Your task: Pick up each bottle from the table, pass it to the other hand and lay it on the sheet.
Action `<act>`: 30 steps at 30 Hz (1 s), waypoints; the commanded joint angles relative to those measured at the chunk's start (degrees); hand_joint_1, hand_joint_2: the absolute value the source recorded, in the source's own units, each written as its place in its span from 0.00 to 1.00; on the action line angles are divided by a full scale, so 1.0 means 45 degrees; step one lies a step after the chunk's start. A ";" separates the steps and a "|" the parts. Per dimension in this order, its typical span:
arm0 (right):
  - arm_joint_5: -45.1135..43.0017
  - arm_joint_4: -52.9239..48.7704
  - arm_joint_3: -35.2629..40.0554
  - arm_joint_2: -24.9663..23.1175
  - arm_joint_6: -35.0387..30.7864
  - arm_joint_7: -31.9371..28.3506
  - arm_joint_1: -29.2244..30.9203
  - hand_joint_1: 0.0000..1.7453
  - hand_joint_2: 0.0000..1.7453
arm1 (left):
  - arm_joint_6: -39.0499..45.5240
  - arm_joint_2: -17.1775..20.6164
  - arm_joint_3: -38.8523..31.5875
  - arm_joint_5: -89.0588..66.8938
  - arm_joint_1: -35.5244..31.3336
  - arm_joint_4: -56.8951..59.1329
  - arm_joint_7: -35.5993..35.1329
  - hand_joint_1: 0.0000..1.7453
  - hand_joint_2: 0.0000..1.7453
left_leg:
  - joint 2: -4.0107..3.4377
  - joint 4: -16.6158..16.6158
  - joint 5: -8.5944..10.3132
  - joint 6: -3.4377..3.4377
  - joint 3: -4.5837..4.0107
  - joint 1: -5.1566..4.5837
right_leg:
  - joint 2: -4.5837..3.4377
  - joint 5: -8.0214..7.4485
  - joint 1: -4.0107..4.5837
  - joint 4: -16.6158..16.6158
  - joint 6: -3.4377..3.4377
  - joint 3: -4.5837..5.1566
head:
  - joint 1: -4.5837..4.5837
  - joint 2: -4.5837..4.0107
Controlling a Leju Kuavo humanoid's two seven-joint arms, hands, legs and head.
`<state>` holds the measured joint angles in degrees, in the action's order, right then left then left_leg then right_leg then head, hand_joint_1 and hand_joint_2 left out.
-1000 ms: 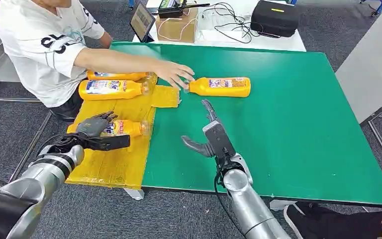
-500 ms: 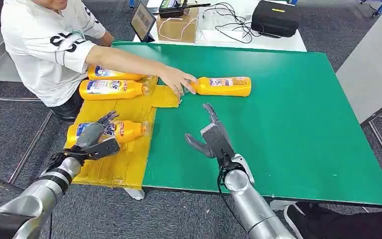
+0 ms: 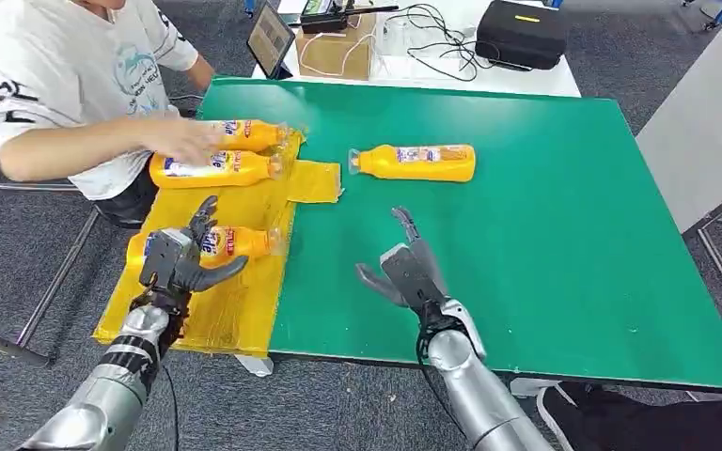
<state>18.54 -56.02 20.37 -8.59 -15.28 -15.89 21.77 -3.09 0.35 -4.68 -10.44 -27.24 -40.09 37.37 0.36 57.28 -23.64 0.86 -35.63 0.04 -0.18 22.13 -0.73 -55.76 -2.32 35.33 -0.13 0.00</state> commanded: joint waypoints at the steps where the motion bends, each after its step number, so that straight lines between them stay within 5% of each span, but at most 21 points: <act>1: 0.0347 -0.0584 -0.0064 0.0323 -0.0213 0.0397 -0.0460 0.00 1.00 | -0.1152 -0.1804 -0.0535 0.1589 0.0151 -0.1110 -0.1125 0.00 1.00 | 0.0021 0.0001 -0.0015 -0.0006 0.0030 0.0008 | 0.0030 0.0021 0.0010 0.0006 0.0011 -0.0042 | 0.0000 0.0000; 30: -0.0612 -0.2585 -0.0644 -0.0187 -0.0802 -0.0813 -0.1928 0.00 1.00 | -0.0177 -0.2487 0.2898 0.3400 0.1179 -0.2100 -0.2061 0.00 1.00 | 0.0008 -0.0003 -0.0021 -0.0009 0.0032 0.0001 | 0.0016 0.0023 0.0004 0.0003 0.0014 -0.0039 | -0.0005 0.0000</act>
<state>16.96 -67.10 18.47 -9.20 -18.62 -18.88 13.05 -6.36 -11.19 4.39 4.87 -20.81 -50.80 27.71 0.36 57.28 -23.66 0.87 -35.68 0.03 -0.18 22.13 -0.73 -55.74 -2.33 35.35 -0.15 0.00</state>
